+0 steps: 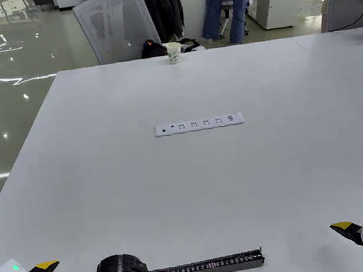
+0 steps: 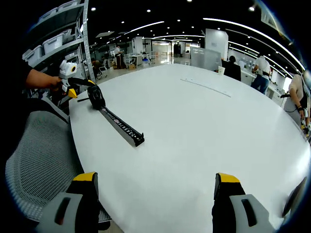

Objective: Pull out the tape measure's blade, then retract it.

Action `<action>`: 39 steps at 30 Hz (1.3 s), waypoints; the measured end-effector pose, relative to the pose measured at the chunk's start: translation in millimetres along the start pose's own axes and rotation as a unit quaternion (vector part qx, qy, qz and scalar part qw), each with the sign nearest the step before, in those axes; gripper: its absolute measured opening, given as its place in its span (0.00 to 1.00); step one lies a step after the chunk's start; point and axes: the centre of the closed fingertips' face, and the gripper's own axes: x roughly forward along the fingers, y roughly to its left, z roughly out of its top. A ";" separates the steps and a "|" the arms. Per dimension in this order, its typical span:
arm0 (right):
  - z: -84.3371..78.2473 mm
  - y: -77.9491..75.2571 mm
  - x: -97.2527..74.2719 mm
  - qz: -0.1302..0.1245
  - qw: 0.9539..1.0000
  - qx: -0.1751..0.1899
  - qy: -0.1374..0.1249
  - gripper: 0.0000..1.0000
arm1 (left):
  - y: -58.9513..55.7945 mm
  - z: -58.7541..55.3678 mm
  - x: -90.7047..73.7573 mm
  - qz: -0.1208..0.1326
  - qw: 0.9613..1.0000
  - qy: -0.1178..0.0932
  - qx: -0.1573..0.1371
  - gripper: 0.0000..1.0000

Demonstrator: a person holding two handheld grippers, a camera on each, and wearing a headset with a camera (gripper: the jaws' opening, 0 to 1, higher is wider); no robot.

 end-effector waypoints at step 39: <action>-25.6 7.8 -15.1 -0.009 0.999 -0.016 0.040 0.99 | -4.2 -17.9 -1.0 0.026 0.998 0.054 0.000 0.99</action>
